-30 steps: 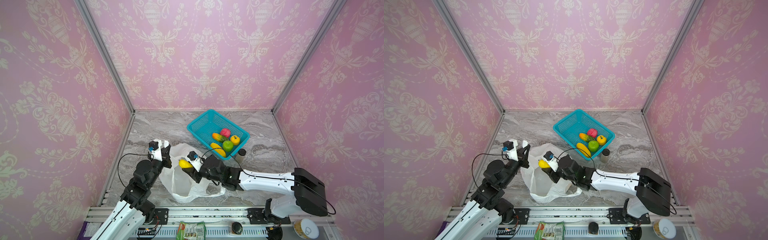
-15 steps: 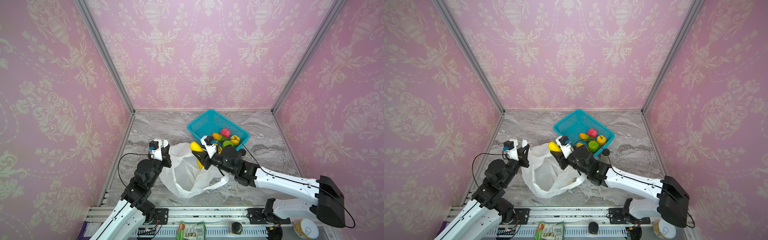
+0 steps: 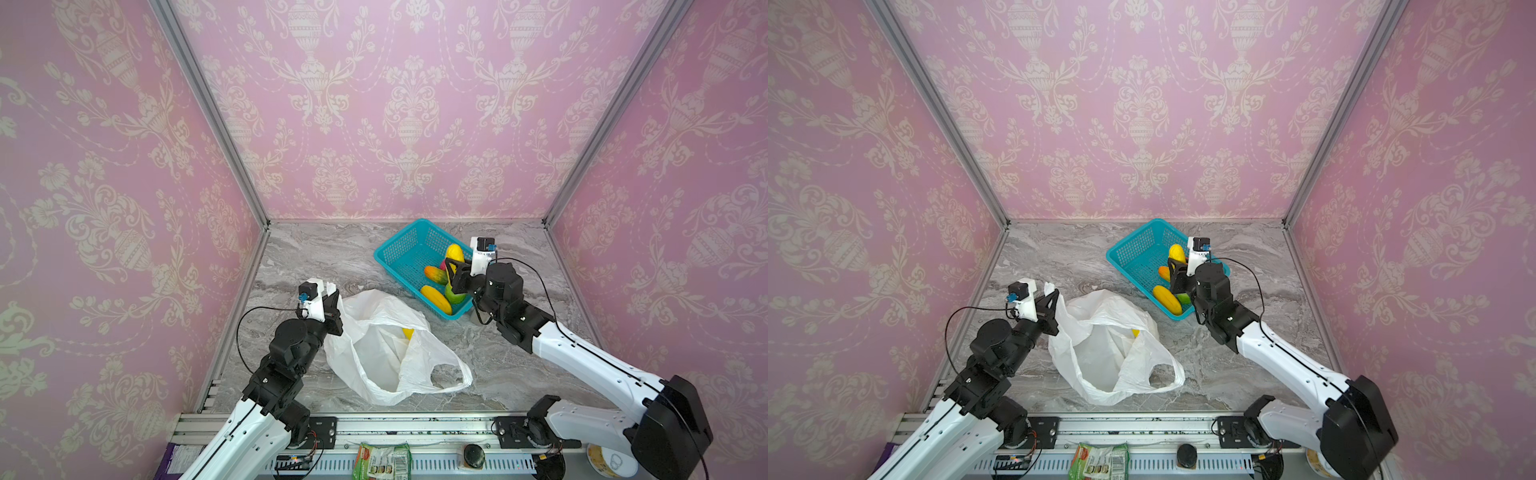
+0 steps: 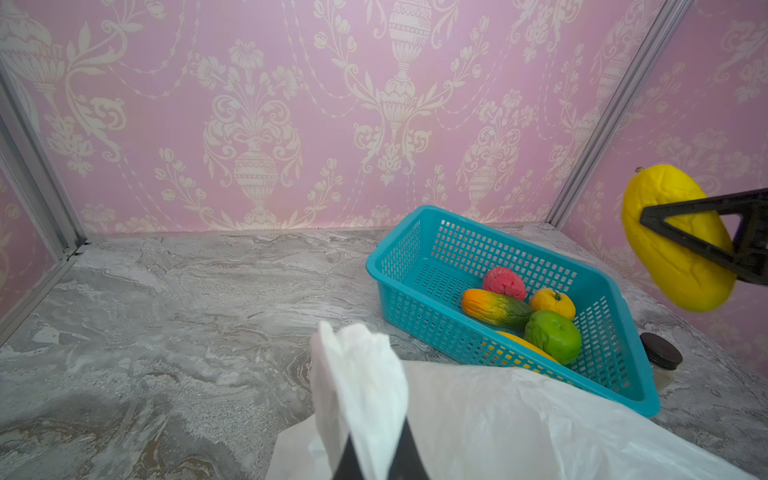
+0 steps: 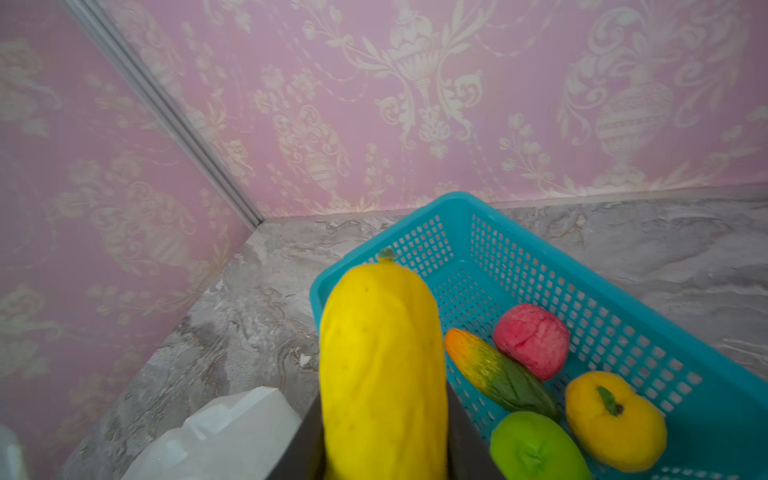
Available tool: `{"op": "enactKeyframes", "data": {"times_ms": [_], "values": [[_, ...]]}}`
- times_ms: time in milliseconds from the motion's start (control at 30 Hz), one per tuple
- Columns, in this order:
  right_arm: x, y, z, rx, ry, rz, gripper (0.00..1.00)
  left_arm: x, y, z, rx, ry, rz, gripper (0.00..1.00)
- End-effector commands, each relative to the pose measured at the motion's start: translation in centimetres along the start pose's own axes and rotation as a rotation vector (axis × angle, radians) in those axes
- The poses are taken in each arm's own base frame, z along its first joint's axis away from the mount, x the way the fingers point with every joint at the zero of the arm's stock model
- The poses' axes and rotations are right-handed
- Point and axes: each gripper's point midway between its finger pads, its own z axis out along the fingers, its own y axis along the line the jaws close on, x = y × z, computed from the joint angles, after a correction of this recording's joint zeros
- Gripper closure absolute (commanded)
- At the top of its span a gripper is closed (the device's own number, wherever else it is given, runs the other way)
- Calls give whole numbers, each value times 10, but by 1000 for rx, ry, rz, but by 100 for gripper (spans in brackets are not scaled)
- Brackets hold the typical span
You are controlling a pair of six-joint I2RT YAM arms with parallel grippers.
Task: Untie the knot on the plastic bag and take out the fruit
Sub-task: 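Carry the long yellow fruit to the teal basket with the right gripper and release, then move the right gripper back to the bag mouth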
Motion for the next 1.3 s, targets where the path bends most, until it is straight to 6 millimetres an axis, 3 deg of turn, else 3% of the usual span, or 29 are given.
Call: {"op": "enactKeyframes", "data": {"times_ms": [0, 67, 167, 367, 533, 600, 700, 867, 933, 1033, 1267], "values": [[19, -36, 30, 154, 119, 55, 68, 3, 2, -1, -9, 2, 23, 100], [38, -58, 52, 263, 214, 41, 68, 1, 1, -1, -5, 0, 22, 100], [62, -74, 81, 348, 335, 11, 70, 2, 1, -1, -6, 1, 21, 100], [86, -75, 117, 363, 427, -7, 66, 3, 2, -1, -8, 7, 24, 100], [96, -65, 131, 299, 462, -7, 50, 2, 2, 0, -12, 5, 26, 100], [95, -63, 131, 290, 469, -12, 36, 3, 2, 1, -10, 7, 25, 100], [82, -58, 122, 277, 440, -18, 19, 3, 1, 2, -9, 10, 26, 100], [43, -43, 84, 229, 329, -36, 5, 4, 0, 3, -2, 10, 22, 100], [27, -30, 67, 199, 278, -52, 3, 3, 0, 3, -1, 9, 22, 100], [21, -12, 38, 177, 226, -116, 0, 5, -2, 4, 7, 11, 22, 100], [1, 65, -26, 9, 89, -278, 4, 9, -10, 7, 53, 27, 21, 100]]}}
